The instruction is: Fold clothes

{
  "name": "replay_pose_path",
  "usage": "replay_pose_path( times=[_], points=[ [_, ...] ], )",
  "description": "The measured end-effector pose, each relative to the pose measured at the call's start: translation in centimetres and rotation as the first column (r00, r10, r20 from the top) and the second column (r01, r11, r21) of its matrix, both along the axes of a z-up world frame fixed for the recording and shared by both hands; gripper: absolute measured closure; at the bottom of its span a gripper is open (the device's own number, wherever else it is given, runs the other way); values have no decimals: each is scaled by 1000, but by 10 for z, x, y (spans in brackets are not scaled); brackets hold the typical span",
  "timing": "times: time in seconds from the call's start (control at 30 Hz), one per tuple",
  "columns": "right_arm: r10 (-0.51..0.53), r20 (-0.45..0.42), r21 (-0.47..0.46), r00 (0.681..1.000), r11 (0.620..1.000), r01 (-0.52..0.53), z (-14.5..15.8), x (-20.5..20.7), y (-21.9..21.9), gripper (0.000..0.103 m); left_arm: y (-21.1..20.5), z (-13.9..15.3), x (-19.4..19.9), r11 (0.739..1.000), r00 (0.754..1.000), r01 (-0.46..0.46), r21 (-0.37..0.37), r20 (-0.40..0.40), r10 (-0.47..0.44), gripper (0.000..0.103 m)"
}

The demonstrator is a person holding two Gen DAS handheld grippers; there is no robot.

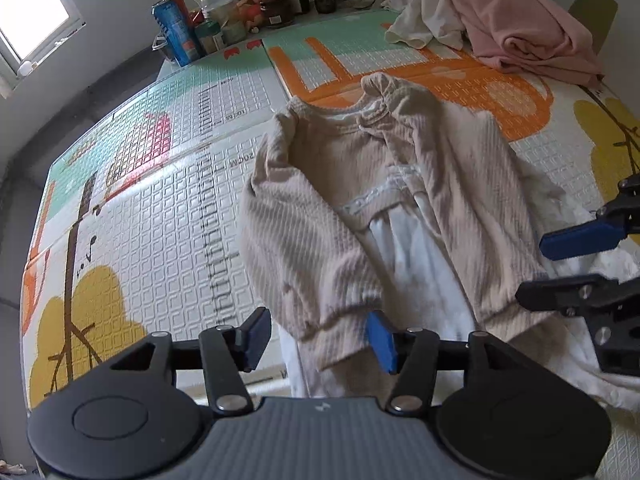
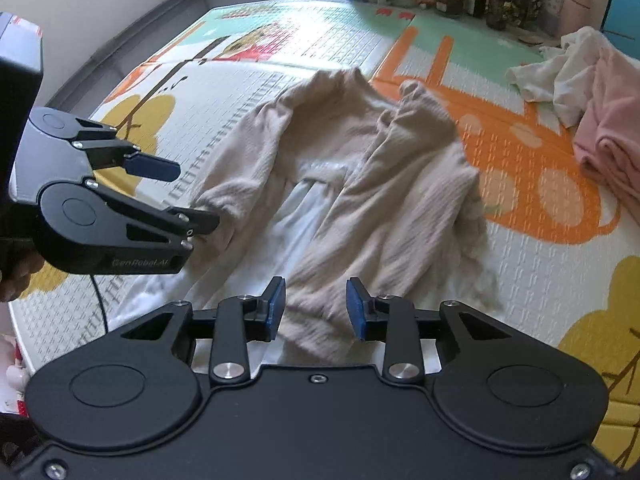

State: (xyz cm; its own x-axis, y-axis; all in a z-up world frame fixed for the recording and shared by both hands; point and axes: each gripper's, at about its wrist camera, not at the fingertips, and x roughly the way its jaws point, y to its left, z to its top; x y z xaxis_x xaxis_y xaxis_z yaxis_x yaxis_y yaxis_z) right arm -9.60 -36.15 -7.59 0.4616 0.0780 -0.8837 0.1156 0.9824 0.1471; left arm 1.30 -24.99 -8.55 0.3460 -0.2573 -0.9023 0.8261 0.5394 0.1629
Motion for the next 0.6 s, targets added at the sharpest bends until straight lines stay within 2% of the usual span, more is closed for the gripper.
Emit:
replay_pose_path(
  times=[0.6],
  points=[
    [-16, -63, -61, 998, 998, 12, -31, 4, 9, 69, -8, -17, -2, 999, 1000, -27, 25, 0, 27, 41]
  ],
)
